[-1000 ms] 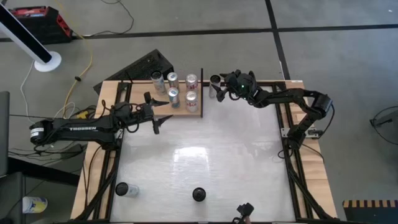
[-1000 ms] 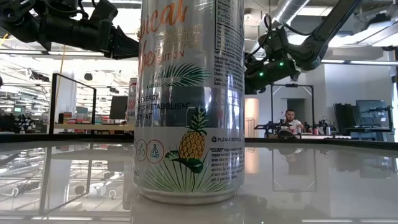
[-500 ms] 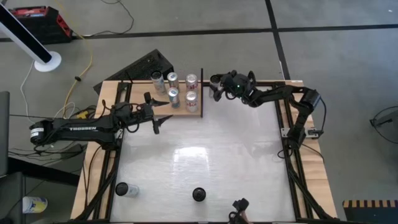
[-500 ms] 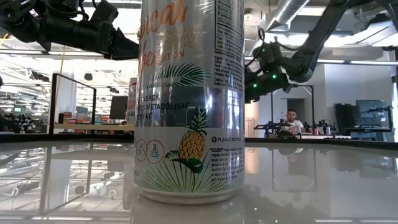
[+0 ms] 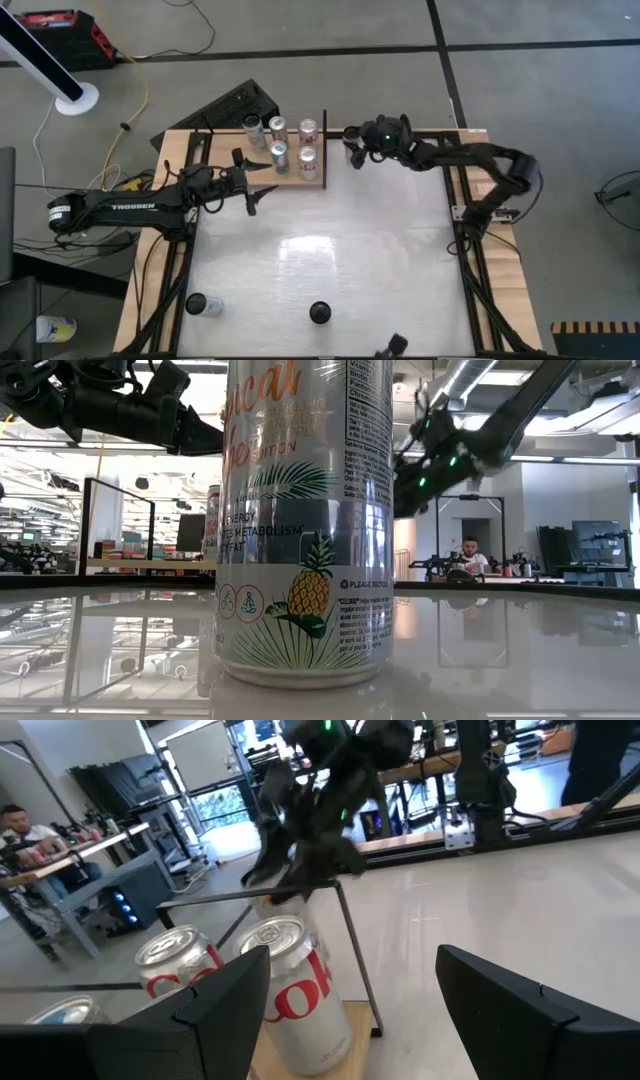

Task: Place canned beverage on shelf
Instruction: Put the top yellow soda can on the shelf

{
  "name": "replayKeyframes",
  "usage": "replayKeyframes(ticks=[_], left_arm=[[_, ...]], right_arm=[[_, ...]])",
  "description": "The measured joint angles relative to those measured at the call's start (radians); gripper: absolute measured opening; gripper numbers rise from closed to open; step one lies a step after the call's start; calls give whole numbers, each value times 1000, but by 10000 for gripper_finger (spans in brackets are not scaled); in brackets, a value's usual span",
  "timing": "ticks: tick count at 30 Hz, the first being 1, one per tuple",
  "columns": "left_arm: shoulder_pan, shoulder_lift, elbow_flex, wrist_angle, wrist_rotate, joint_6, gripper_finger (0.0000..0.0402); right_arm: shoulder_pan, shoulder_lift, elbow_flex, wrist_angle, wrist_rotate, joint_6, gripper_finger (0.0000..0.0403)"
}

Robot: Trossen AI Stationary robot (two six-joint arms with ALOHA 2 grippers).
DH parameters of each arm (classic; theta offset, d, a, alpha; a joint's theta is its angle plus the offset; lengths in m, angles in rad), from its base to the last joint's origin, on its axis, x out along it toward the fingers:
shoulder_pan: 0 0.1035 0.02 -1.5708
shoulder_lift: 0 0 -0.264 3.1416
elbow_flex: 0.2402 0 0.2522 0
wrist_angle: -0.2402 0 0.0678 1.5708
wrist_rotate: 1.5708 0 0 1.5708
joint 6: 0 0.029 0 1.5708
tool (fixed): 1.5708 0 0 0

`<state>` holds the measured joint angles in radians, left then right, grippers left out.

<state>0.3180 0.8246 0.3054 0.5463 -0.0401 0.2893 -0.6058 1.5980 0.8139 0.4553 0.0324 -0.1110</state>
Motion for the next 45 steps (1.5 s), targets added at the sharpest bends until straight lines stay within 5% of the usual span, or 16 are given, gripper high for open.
replayKeyframes(ticks=[6,11,20,28,34,39,45], left_arm=[[0,0,0,-12,33,-19,275],[0,0,0,-39,125,-67,275],[-16,38,1,-62,393,-201,275],[-94,236,1,197,384,-229,275],[-118,412,1,448,260,-251,275],[-111,514,39,497,380,-300,282],[-111,624,137,499,380,-317,304]], right_arm=[[120,-227,2,-292,-212,-80,279],[265,-270,1,-279,-398,-89,279],[417,-69,12,130,-407,-96,279],[430,85,166,160,-454,-39,279],[434,129,235,111,-512,-36,279],[434,128,245,98,-512,-60,279],[427,127,244,101,-505,-73,279]])
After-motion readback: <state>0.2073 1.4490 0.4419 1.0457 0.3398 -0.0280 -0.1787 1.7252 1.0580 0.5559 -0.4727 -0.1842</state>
